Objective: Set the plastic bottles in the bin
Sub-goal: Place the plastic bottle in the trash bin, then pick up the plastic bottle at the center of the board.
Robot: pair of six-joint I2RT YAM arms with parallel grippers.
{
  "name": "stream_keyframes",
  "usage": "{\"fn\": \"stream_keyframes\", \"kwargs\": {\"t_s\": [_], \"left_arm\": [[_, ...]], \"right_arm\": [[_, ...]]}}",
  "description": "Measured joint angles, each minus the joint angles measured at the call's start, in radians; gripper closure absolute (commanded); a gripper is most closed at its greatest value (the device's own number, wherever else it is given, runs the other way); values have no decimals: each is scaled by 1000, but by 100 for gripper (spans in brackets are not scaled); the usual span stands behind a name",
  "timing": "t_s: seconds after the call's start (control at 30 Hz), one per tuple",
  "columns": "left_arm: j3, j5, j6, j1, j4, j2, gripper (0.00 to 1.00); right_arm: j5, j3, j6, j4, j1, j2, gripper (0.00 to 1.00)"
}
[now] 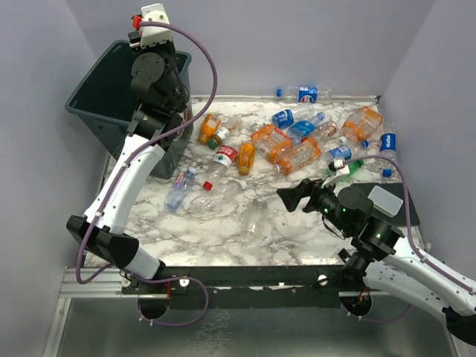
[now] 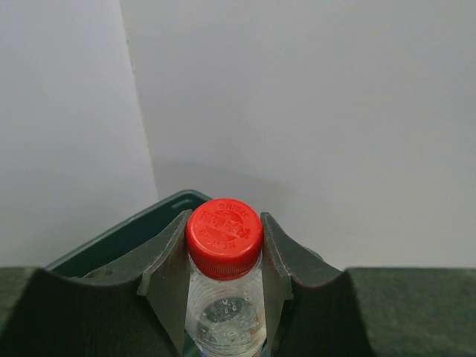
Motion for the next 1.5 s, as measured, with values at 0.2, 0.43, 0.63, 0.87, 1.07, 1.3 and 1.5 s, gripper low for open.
{"fn": "stream_keyframes", "kwargs": {"t_s": [0.2,0.43,0.63,0.87,1.07,1.3,1.5], "left_arm": [[-72,-31,-38,35,70,1,100],[-229,-80,-163,141,35,13,100],[-272,-120,-237,189,-28,25,91],[-270,-132,-263,188,-58,25,23],[-247,-130,-273,188,-86,26,10],[-150,-107,-248,70,-135,-1,8],[-112,12,-179,-303,-160,-72,8]], "right_arm": [[-16,-23,19,-5,0,-26,0],[-16,-35,26,-15,0,-29,0],[-2,-31,7,-31,0,-19,0],[43,11,-42,-76,0,-11,0],[71,47,-74,-87,0,-5,0],[74,97,-84,-113,0,37,0],[60,167,-72,-132,0,171,0]]}}
